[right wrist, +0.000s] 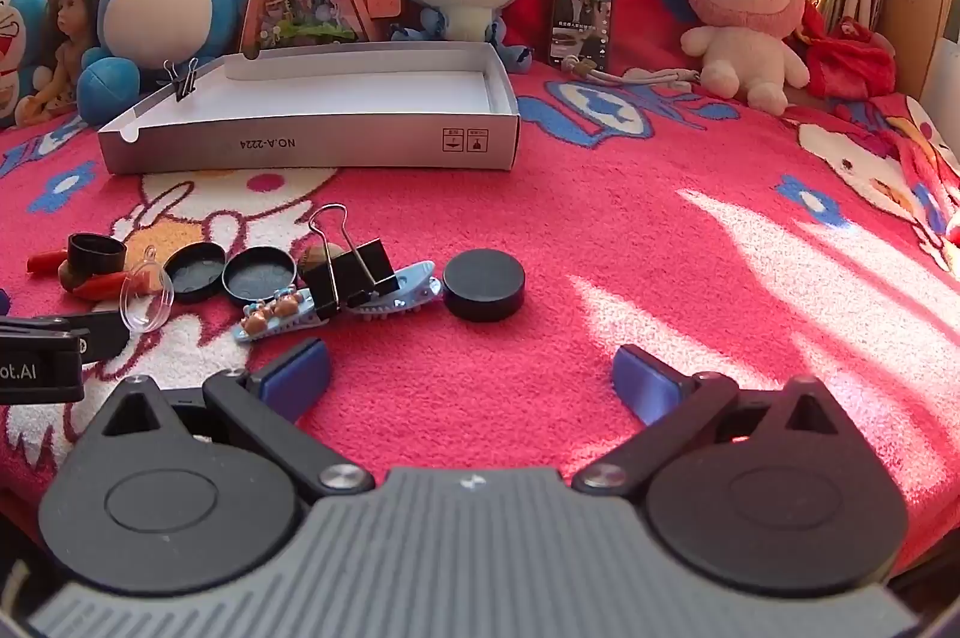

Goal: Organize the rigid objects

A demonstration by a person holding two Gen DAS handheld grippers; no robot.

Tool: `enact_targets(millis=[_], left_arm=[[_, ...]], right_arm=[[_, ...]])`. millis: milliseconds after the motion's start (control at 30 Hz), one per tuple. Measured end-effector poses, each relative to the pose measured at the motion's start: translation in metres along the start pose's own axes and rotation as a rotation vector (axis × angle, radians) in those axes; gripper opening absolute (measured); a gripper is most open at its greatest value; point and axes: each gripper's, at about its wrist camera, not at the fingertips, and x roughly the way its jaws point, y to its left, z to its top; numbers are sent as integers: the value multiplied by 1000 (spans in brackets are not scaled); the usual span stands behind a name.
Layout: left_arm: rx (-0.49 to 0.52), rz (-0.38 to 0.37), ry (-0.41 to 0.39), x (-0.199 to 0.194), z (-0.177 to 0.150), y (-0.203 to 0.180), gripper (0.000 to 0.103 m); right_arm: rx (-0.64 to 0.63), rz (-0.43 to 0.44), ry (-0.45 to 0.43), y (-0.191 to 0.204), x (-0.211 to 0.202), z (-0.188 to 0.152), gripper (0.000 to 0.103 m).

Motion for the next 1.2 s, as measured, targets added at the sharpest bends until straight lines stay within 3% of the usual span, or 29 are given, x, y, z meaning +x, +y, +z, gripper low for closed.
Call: enact_targets(millis=[1200], left_arm=[[-5,1,19,3,1,1,103]], right_arm=[[-1,-2,9,1,0,1,103]])
